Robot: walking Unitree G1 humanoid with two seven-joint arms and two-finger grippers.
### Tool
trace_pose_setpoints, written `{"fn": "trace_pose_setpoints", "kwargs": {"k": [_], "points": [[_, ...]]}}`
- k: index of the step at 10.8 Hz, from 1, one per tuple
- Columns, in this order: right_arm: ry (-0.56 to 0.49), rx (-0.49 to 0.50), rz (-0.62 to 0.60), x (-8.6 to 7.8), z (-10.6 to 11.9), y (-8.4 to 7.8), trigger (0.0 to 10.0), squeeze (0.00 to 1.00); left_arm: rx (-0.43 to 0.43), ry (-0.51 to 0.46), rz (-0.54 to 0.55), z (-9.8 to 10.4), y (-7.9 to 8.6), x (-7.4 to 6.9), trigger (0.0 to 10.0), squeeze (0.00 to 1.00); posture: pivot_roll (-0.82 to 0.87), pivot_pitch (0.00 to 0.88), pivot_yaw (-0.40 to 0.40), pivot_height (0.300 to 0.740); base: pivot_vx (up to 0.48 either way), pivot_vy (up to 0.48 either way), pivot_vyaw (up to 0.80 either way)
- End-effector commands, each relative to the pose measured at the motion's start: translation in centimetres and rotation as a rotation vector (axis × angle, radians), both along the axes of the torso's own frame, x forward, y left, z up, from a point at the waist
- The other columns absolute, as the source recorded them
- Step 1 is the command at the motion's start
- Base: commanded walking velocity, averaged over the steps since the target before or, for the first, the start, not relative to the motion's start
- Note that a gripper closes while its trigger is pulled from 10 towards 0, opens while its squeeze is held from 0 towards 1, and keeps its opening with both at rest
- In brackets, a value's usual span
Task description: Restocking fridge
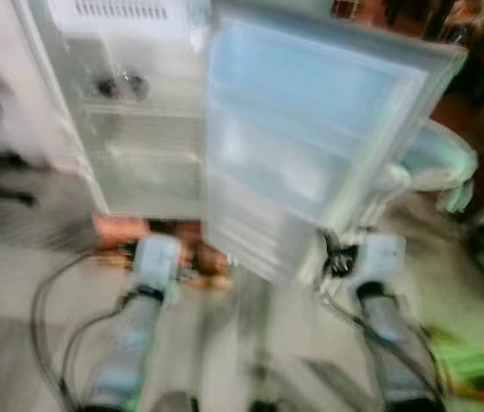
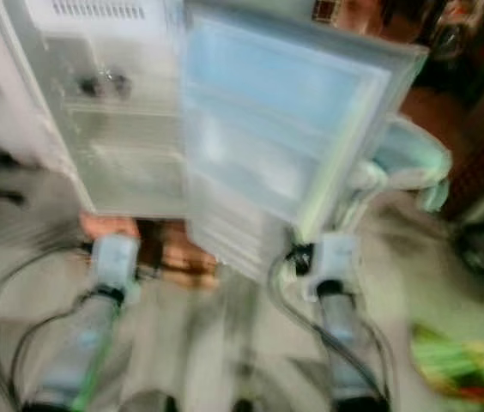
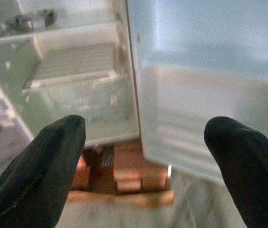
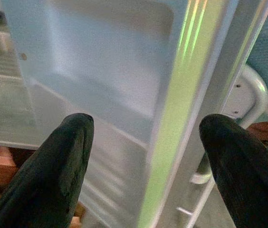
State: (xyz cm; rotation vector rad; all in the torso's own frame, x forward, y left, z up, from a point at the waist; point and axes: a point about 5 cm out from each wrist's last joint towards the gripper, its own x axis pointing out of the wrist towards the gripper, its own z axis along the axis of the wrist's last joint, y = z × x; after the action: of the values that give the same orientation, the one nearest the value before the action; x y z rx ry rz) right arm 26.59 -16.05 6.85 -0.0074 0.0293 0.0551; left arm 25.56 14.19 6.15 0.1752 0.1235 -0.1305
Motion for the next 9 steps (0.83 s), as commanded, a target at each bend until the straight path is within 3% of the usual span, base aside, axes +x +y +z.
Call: {"fn": "trace_pose_setpoints", "kwargs": {"k": [1,2,5,9], "points": [[-0.009,-0.014,-0.012,0.1,0.24,-0.61,10.0,0.0,0.002,-0.019,-0.003,0.46,-0.23,0.22,10.0,0.0,0.13,0.08,-0.021,0.74,0.0,0.0,0.0],[-0.016,-0.026,-0.005,0.12,0.36,-0.64,10.0,0.0,-0.003,-0.02,-0.001,0.48,-0.24,0.23,10.0,0.0,0.13,0.08,-0.021,0.74,0.0,0.0,0.0],[-0.035,-0.026,-0.015,0.2,0.7,-0.74,10.0,0.0,-0.021,-0.06,-0.015,1.17,-0.08,0.27,10.0,0.0,0.13,0.079,-0.018,0.74,0.0,0.0,0.66],[-0.055,-0.056,-0.076,0.78,1.13,-1.52,10.0,0.0,-0.024,-0.059,-0.01,1.21,0.41,0.24,10.0,0.0,0.13,0.073,-0.021,0.74,0.31,0.0,0.0]]}}
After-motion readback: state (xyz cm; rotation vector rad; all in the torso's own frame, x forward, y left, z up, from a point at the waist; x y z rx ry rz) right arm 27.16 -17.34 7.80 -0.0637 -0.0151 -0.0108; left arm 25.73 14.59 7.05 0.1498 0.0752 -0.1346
